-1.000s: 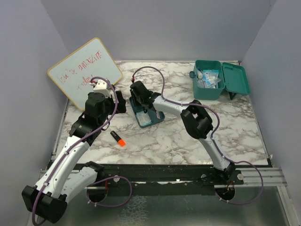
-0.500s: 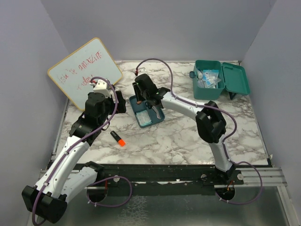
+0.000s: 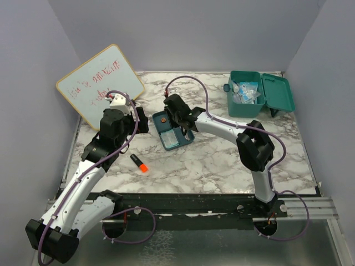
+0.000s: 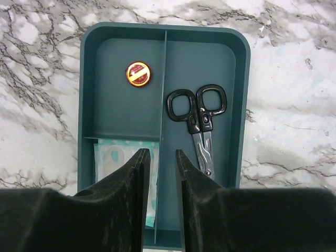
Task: Organize the medicine kit
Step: Pick up the medicine box compartment at the center of the board.
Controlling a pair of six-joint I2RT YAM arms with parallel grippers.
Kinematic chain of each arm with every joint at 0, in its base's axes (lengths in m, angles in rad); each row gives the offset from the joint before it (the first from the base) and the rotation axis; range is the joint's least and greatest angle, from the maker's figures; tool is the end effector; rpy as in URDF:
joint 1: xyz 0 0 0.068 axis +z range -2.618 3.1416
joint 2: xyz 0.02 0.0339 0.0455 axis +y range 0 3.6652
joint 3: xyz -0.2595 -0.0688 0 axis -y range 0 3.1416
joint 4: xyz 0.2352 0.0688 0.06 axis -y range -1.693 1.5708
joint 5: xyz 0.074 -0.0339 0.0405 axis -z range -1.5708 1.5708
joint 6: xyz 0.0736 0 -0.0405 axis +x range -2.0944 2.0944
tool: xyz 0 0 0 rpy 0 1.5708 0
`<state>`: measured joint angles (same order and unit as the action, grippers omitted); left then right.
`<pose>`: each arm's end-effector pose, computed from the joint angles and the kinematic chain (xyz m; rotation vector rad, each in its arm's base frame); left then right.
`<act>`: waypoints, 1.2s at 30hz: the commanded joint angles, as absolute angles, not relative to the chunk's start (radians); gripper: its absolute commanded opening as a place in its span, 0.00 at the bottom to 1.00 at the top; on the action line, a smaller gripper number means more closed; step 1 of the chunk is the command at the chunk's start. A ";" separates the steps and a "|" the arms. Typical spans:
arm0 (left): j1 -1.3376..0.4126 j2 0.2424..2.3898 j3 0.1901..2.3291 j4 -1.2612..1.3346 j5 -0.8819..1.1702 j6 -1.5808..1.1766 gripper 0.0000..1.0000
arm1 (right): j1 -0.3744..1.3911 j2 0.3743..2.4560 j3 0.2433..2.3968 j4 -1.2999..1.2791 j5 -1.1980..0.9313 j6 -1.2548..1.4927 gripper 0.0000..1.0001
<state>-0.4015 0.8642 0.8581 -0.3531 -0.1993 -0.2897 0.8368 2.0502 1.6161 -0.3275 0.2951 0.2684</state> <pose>0.2118 -0.0741 0.3181 -0.0256 1.9318 -0.2710 0.3393 0.3442 0.1996 -0.5039 2.2466 0.2258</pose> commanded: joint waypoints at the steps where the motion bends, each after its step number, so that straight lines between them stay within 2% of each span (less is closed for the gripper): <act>1: -0.405 0.849 0.849 -0.347 -0.215 -0.281 0.99 | 0.845 2.067 1.615 -0.372 0.264 0.282 0.30; 29: -0.410 0.859 0.850 -0.346 -0.214 -0.279 0.99 | 0.844 2.181 1.653 -0.397 0.245 0.296 0.24; 33: -0.410 0.854 0.850 -0.346 -0.209 -0.281 0.99 | 0.845 2.186 1.657 -0.400 0.244 0.297 0.15; 36: -0.411 0.854 0.850 -0.346 -0.202 -0.277 0.99 | 0.845 2.177 1.659 -0.401 0.243 0.299 0.02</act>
